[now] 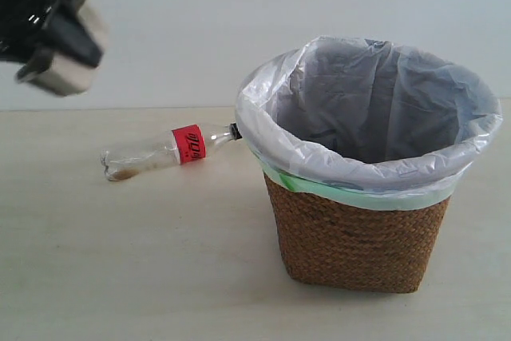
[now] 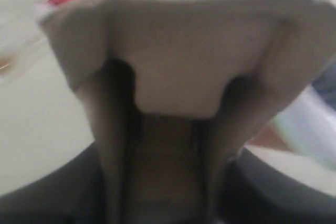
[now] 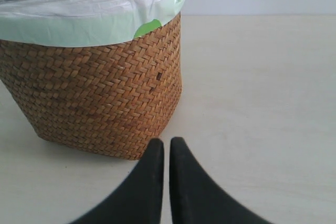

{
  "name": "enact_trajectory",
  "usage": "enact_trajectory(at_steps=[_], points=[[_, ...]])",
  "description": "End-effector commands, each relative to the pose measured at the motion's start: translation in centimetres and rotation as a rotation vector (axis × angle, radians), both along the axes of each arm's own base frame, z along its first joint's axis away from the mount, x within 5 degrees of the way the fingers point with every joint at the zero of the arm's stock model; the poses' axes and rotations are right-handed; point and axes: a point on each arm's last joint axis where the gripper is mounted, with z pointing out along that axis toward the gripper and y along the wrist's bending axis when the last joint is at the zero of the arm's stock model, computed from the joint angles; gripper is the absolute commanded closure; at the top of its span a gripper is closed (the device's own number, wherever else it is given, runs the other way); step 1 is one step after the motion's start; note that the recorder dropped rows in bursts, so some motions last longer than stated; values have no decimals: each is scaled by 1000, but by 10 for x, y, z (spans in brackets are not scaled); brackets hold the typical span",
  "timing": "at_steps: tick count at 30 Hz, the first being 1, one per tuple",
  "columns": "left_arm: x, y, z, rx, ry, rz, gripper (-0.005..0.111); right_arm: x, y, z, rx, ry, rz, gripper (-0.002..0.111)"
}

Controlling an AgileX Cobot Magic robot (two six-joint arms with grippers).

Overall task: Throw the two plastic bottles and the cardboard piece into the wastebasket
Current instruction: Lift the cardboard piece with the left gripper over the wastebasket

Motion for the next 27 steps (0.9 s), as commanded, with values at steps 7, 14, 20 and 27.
enact_trajectory(at_steps=[7,14,20,27], points=[[-31,141,-73,568,345,476,83,0,0,1,-4,-10,-3,108],[-51,178,-90,545,449,656,83,0,0,1,-4,-10,-3,108],[-20,115,-92,151,295,424,83,0,0,1,-4,-10,-3,108],[14,-63,3,-655,-155,-148,48,0,0,1,-4,-10,-3,108]])
